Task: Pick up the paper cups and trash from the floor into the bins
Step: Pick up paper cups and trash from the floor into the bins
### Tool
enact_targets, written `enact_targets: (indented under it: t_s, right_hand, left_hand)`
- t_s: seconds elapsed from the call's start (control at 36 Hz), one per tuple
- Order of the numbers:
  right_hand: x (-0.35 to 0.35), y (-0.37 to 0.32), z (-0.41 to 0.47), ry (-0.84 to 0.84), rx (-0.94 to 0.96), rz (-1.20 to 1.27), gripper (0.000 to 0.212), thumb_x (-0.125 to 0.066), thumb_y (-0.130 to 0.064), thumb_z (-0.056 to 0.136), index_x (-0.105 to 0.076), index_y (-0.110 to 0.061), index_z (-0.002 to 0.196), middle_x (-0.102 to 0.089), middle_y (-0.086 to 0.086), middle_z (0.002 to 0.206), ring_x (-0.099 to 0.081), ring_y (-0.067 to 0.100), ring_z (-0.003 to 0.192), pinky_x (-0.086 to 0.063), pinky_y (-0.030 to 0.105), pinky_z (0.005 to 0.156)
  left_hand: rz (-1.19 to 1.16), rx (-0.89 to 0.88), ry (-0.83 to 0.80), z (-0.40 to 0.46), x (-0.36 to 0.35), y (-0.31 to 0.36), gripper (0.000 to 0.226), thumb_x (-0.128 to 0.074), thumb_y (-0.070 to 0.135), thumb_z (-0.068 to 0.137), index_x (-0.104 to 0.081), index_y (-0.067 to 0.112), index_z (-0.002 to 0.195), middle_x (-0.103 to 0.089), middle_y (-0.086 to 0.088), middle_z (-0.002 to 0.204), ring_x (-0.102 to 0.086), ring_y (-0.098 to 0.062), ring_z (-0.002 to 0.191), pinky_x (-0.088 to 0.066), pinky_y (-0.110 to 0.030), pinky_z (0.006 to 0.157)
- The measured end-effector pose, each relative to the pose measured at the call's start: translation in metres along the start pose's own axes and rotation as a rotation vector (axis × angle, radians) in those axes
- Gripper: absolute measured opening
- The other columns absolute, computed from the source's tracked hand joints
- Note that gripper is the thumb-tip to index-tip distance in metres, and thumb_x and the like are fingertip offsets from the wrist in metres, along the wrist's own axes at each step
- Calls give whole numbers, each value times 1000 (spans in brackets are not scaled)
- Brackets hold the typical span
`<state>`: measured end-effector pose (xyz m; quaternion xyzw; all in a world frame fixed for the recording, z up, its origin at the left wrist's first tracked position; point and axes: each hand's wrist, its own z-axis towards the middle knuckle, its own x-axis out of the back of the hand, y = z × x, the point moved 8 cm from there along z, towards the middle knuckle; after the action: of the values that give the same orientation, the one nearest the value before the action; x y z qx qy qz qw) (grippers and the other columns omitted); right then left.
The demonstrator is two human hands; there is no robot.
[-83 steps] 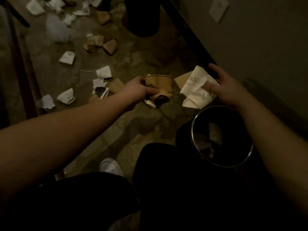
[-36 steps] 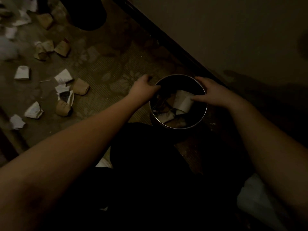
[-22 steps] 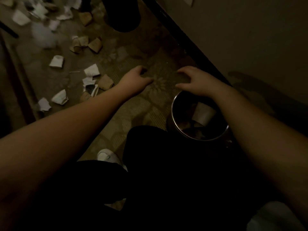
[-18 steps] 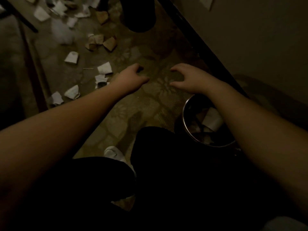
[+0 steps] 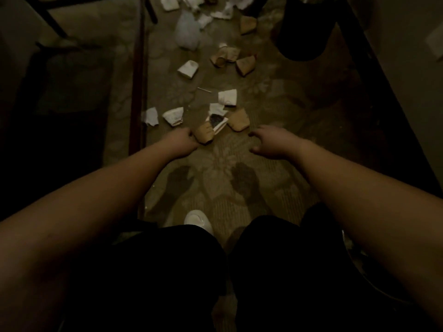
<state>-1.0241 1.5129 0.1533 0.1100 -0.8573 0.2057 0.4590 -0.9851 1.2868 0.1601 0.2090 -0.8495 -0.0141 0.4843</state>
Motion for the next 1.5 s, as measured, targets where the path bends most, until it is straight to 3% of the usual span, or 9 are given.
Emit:
enact_targets:
  t_s: [0.17,0.33,0.47,0.72,0.94,1.11,1.25,1.39,1.5]
  right_hand:
    - [-41,-3,56,-124,-58,-16,60,-57,-45,95,-41,-22,148,-41,6,152,-43,28,135,-41,42,107]
    - [-43,-4,122,-192,-128,2,63,-58,-45,96,-39,-21,150,-41,10,152,-44,30,135,-42,38,105]
    - [-33,-18,167,-178,-164,81,65,-60,-45,94,-40,-18,150,-44,11,150,-46,30,132,-42,36,101]
    - [-44,-37,232,-155,-103,152,65,-66,-43,90,-43,-16,145,-47,14,145,-49,32,127,-44,38,98]
    - [-84,-43,305,-169,69,-45,83,-70,-60,79,-39,-21,145,-36,10,150,-37,32,135,-36,46,106]
    - [-103,-55,340,-141,178,-135,84,-69,-64,78,-39,-23,145,-38,8,147,-34,32,137,-31,49,109]
    - [-108,-63,346,-117,207,-204,80,-70,-61,79,-44,-21,144,-35,10,147,-32,33,136,-30,51,111]
    - [-117,-66,338,-131,182,-236,73,-71,-49,82,-47,-16,142,-31,14,147,-31,36,135,-33,52,108]
    - [-119,-63,342,-135,186,-203,78,-76,-45,78,-42,-16,142,-31,13,149,-30,35,137,-29,53,112]
  left_hand:
    - [-71,72,-81,47,-37,-31,52,-57,29,96,-45,10,143,-52,-16,141,-52,-32,125,-42,-31,91]
    - [-208,142,-71,104,-41,-44,44,-46,20,105,-42,3,145,-44,-15,149,-44,-30,136,-35,-31,106]
    - [-340,258,-31,149,-47,-83,42,-58,21,95,-53,3,133,-57,-16,133,-57,-33,120,-48,-40,99]
    - [-427,468,111,218,-54,-151,45,-62,25,91,-52,11,133,-53,-12,134,-57,-30,116,-50,-45,97]
    - [-537,433,203,286,-63,-172,49,-65,23,89,-53,7,134,-52,-15,134,-55,-31,120,-48,-36,97]
    - [-656,492,298,327,-63,-182,78,-73,31,88,-30,5,147,-31,-15,148,-42,-34,132,-42,-42,107]
    - [-797,558,301,342,-74,-197,90,-80,36,81,-29,5,148,-38,-15,148,-43,-33,134,-42,-41,105]
    - [-861,541,311,350,-78,-194,78,-80,23,82,-36,8,145,-50,-11,143,-50,-28,130,-45,-37,102]
    - [-924,507,258,354,-85,-181,50,-71,16,89,-52,6,135,-61,-10,132,-59,-26,121,-49,-31,90]
